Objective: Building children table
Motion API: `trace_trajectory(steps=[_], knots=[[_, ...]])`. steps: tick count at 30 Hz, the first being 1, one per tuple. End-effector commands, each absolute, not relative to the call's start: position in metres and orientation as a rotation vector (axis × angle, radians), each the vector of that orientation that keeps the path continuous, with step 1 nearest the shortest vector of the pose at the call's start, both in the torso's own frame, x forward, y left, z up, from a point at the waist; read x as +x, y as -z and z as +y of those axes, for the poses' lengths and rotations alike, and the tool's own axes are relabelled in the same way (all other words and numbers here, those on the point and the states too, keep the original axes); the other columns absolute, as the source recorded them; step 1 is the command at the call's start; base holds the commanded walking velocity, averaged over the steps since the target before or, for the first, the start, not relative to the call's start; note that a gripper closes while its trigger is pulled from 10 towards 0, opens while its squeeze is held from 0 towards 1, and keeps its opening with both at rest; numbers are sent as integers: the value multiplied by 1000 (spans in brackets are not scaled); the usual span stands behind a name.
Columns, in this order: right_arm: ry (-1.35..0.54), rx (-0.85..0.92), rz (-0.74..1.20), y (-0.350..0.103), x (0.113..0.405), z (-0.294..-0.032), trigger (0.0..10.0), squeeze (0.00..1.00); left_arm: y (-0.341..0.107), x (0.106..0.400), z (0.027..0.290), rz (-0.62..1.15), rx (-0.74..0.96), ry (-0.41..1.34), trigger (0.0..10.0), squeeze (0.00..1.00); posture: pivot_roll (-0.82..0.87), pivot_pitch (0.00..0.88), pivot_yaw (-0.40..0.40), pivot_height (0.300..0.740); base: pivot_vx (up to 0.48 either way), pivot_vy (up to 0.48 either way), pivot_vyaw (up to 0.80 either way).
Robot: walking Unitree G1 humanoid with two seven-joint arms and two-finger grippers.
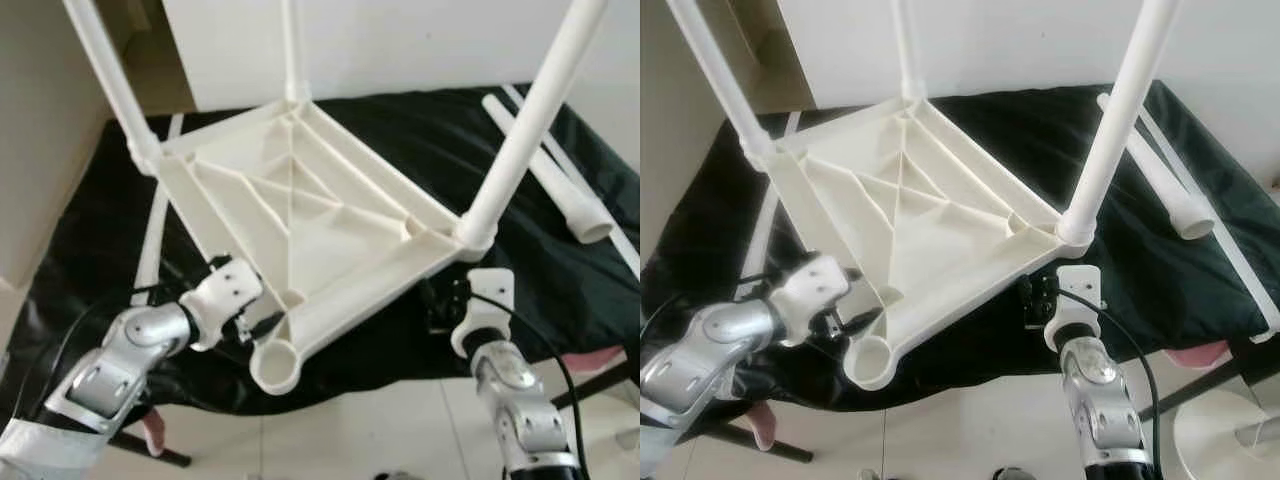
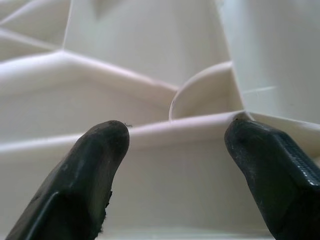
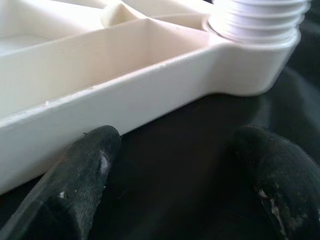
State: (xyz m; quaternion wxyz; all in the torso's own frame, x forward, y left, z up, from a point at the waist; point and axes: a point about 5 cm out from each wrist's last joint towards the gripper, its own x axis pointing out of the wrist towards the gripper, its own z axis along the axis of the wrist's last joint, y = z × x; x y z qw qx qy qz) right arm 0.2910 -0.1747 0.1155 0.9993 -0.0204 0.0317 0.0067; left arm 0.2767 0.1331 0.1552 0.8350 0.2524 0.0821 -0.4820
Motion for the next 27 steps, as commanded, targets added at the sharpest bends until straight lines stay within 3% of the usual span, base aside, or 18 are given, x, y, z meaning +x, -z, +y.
trace_trajectory(steps=[1, 9, 16, 27], knots=[[-80, -47, 71, -111, 300, -157, 10000, 0, -163, 262, 100, 117, 484, 1293, 10000, 0, -70, 104, 49, 740, 0, 0, 0], [-42, -58, 65, -114, 312, -165, 10000, 0, -175, 278, 90, 38, 457, 1185, 10000, 0, -67, 87, 36, 740, 0, 0, 0], [73, -72, 30, -116, 308, -193, 10000, 0, -184, 287, 113, 21, 425, 1107, 10000, 0, -66, 83, 36, 740, 0, 0, 0], [248, -56, -47, -129, 300, -231, 10000, 0, -178, 268, 143, 146, 435, 1276, 10000, 0, -70, 77, 45, 740, 0, 0, 0]])
